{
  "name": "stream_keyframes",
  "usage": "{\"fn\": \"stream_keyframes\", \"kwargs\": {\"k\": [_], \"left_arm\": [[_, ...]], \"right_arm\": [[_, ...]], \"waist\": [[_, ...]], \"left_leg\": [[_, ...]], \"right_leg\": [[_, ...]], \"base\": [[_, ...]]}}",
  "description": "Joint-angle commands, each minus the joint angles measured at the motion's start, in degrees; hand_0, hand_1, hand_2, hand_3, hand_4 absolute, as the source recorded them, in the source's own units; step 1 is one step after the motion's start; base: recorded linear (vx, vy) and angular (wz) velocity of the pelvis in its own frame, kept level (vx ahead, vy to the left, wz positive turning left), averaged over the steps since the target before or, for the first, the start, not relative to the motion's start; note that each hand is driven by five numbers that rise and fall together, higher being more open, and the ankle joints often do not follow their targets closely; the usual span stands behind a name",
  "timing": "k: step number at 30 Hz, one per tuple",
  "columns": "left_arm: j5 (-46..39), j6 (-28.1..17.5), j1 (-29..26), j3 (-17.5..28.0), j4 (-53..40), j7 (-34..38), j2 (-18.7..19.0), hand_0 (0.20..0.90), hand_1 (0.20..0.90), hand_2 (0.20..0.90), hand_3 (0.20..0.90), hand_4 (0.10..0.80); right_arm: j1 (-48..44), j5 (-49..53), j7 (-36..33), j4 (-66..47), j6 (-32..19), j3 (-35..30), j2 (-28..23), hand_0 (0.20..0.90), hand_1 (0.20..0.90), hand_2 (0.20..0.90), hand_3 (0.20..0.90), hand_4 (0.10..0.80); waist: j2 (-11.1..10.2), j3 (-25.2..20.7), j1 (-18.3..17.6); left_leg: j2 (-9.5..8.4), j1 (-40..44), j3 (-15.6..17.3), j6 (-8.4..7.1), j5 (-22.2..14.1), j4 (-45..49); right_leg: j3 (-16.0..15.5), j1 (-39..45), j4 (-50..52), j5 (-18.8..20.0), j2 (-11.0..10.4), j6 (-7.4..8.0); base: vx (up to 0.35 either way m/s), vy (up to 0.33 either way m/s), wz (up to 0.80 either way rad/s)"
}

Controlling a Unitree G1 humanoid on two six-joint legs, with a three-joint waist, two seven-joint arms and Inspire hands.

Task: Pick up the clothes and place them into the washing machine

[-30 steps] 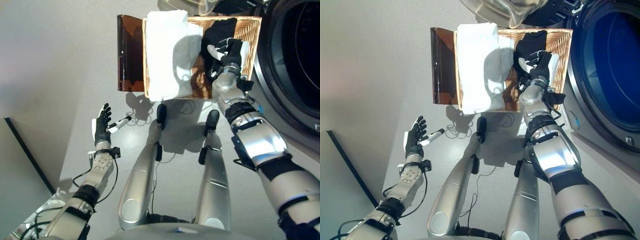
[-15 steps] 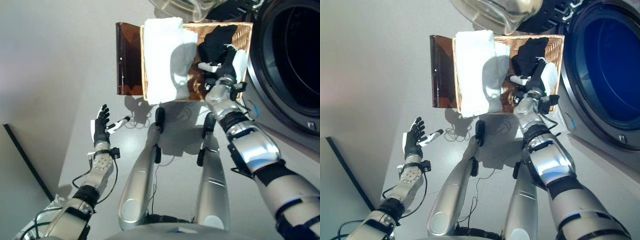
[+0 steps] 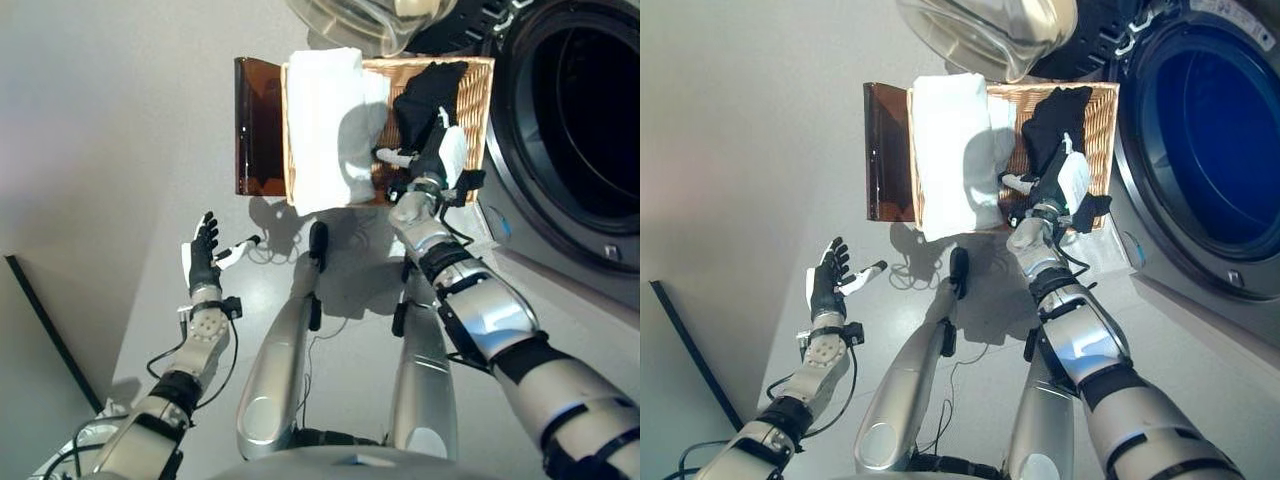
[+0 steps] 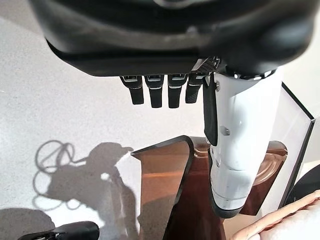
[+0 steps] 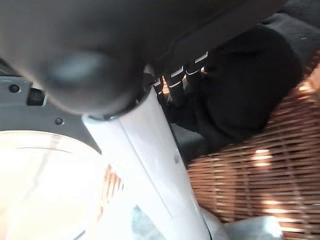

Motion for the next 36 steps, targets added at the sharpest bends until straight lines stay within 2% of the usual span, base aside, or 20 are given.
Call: {"fn": "stream_keyframes", "kwargs": {"k": [1, 9, 17, 28, 36], "left_arm": [[0.9, -2.5, 1.1, 1.4, -1.6, 2.8, 1.9, 0.9, 0.9, 0.9, 0.9, 0.8], [1.0, -2.3, 1.2, 1.4, -1.9, 2.8, 2.0, 0.9, 0.9, 0.9, 0.9, 0.8], [1.7, -2.2, 0.2, 0.9, 0.7, 4.3, 0.2, 0.9, 0.9, 0.9, 0.9, 0.8], [1.8, -1.8, 0.5, 0.5, 2.4, 4.3, -0.2, 0.9, 0.9, 0.9, 0.9, 0.8], [1.9, -2.1, 0.8, 0.1, 3.3, 4.0, 0.0, 0.9, 0.9, 0.9, 0.9, 0.8]], "right_arm": [[-2.3, -0.2, -1.1, 0.0, -1.0, 0.8, -0.6, 0.9, 0.9, 0.9, 0.9, 0.8], [-2.2, -1.9, -2.1, 1.8, 0.7, 1.2, -0.8, 0.9, 0.9, 0.9, 0.9, 0.8], [3.0, -3.1, -7.6, -2.8, -1.2, -1.3, -0.2, 0.9, 0.9, 0.9, 0.9, 0.8], [8.1, -2.1, -9.3, -6.4, -2.1, -2.9, -0.1, 0.9, 0.9, 0.9, 0.9, 0.8], [8.1, -1.9, -10.0, -7.5, -2.8, -3.4, -0.7, 0.9, 0.9, 0.9, 0.9, 0.8]], "waist": [[2.3, -0.6, 0.9], [2.8, -0.6, 1.0], [1.8, -0.6, 0.1], [0.5, -1.6, -0.8], [0.2, -2.2, -0.6]], "left_leg": [[-0.35, -1.6, 3.3, -2.67, -2.9, 0.8], [-0.26, -2.1, 3.4, -2.8, -2.5, 0.7], [-0.27, -1.0, 3.5, -2.43, -3.4, 1.3], [-0.14, 1.2, 3.4, -2.14, -4.3, 2.0], [-0.25, 1.7, 3.1, -2.21, -4.4, 2.4]], "right_leg": [[2.1, 2.0, 4.2, -6.2, 0.5, -0.9], [2.2, 1.3, 4.5, -6.2, 0.6, -0.98], [2.2, 2.5, 5.1, -6.6, 0.7, -0.94], [1.9, 5.0, 4.7, -6.5, 0.6, -0.93], [1.9, 5.9, 4.6, -6.8, 0.6, -1.08]], "base": [[0.0, 0.0, 0.0], [0.0, 0.0, 0.0], [0.0, 0.0, 0.0], [0.0, 0.0, 0.0], [-0.001, -0.002, 0.0]]}}
